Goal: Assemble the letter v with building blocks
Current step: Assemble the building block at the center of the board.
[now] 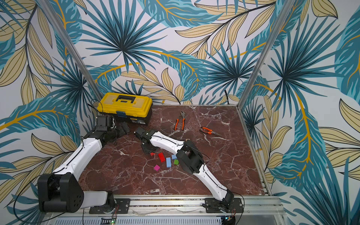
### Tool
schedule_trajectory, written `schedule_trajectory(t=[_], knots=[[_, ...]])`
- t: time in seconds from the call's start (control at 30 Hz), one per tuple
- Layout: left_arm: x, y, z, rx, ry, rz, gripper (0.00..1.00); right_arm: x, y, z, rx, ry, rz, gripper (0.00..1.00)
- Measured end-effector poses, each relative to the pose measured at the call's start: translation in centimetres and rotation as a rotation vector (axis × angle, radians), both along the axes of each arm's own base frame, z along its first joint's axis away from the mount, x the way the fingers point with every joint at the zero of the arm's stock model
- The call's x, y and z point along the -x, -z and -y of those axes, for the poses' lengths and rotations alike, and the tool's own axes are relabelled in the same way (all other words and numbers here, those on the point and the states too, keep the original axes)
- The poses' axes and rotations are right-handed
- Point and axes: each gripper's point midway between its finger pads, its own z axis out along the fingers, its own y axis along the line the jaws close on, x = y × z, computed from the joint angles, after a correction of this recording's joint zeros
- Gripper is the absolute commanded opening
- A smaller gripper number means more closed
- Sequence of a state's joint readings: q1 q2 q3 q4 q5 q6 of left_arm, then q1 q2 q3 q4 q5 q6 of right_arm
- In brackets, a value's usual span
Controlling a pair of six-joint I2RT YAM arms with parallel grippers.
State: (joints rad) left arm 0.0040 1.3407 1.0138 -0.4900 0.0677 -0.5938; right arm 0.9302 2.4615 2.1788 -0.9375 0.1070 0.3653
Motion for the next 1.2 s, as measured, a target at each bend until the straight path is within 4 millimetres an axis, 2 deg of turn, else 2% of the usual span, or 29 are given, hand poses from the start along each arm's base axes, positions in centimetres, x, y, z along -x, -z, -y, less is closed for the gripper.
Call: schedule_trajectory(t=[0.6,1.07,1.2], knots=[[0.00,0.00,-0.02,0.000,0.000,0.000,1.00,0.00,-0.01,0.00,0.000,0.001,-0.001,0.33],[0.00,0.00,-0.03,0.002,0.001,0.000,0.99,0.08,0.12,0.01,-0.001,0.007,-0.006,0.53],[0.00,0.00,-0.02,0.002,0.002,0.000,0.99,0.21,0.59,0.19,0.006,0.006,-0.011,0.64]])
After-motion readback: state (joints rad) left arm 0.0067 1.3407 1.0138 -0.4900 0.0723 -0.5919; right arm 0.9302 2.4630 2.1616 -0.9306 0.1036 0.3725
